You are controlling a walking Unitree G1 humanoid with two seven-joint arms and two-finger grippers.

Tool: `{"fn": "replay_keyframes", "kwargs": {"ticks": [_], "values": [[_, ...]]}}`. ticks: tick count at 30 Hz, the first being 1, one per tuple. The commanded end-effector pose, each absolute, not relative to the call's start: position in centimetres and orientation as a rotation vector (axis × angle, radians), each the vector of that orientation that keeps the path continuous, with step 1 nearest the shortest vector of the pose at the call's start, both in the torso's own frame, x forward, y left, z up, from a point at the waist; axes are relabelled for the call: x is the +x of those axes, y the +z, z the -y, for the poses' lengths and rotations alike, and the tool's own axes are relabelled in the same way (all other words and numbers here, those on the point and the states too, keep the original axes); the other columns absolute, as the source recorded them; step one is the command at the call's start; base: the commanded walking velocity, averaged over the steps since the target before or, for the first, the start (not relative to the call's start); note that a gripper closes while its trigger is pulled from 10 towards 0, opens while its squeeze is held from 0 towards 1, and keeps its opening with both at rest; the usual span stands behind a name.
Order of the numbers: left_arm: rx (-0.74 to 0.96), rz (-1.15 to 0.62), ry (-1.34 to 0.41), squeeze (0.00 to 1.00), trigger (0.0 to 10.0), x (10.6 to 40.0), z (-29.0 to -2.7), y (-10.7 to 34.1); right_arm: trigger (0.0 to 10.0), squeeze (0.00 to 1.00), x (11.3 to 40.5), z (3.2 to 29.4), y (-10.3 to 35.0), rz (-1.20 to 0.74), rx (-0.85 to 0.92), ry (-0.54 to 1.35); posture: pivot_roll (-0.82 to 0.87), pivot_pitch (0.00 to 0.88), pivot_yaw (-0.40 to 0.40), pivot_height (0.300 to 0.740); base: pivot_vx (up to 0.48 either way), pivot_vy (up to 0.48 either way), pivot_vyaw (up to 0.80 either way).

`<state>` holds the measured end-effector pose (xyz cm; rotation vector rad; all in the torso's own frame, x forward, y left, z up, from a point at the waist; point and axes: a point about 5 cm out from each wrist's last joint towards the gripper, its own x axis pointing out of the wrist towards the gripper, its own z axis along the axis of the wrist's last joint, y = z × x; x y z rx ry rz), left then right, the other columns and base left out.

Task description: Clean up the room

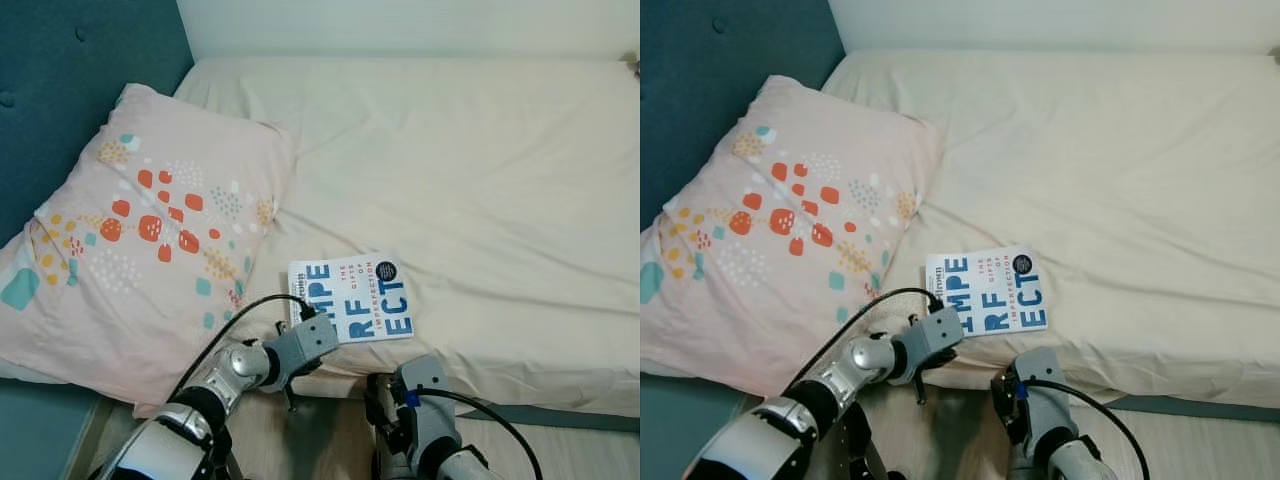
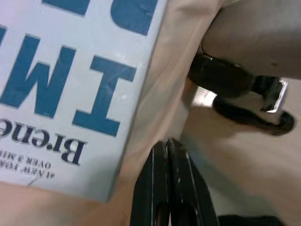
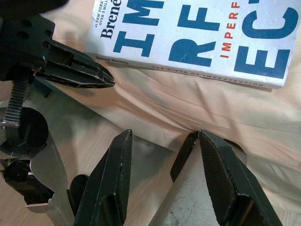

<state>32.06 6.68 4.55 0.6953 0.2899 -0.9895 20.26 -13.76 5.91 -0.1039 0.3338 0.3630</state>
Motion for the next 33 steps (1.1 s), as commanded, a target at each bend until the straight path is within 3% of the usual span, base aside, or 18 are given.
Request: {"fn": "replay_keyframes", "kwargs": {"ticks": [1,5,7,23,28,29,30,33], "values": [[0.718,-0.344,-0.997,0.0,0.0,31.2,-7.0,3.3,10.0,0.0,19.8,13.6,5.6,-0.345,-0.096,0.367,-0.21,0.273,0.08,0.556,0.0,0.0,0.0],[0.788,-0.349,-0.962,0.0,0.0,31.4,-7.3,3.0,10.0,0.0,19.7,13.7,5.6,-0.347,-0.096,0.363,-0.22,0.273,0.084,0.556,0.0,0.0,0.0],[0.837,-0.324,-0.818,0.0,0.0,32.4,-8.1,3.6,10.0,0.0,19.6,13.8,5.6,-0.348,-0.097,0.356,-0.22,0.273,0.088,0.556,0.0,0.0,0.0],[0.914,-0.306,-0.673,0.0,0.0,33.7,-10.1,4.6,10.0,0.0,19.8,13.9,5.6,-0.346,-0.099,0.355,-0.22,0.266,0.079,0.556,0.0,0.0,0.0],[0.542,-0.328,-0.79,0.0,0.0,33.2,-11.8,5.1,10.0,0.0,20.4,14.1,5.4,-0.339,-0.095,0.344,-0.17,0.224,0.084,0.556,0.0,0.0,0.0],[0.542,-0.328,-0.79,0.0,0.0,33.2,-11.8,5.1,10.0,0.0,20.4,14.1,5.4,-0.339,-0.095,0.344,-0.17,0.224,0.084,0.556,0.0,0.0,0.0],[0.429,-0.32,-0.844,0.0,0.0,32.6,-13.1,5.0,10.0,0.0,20.9,14.1,5.3,-0.337,-0.093,0.344,-0.15,0.206,0.077,0.556,0.0,0.0,0.0],[0.383,-0.316,-0.862,0.0,0.0,32.2,-13.8,5.0,10.0,0.0,21.3,14.1,5.2,-0.335,-0.089,0.345,-0.14,0.2,0.075,0.556,0.0,0.0,0.0]]}}
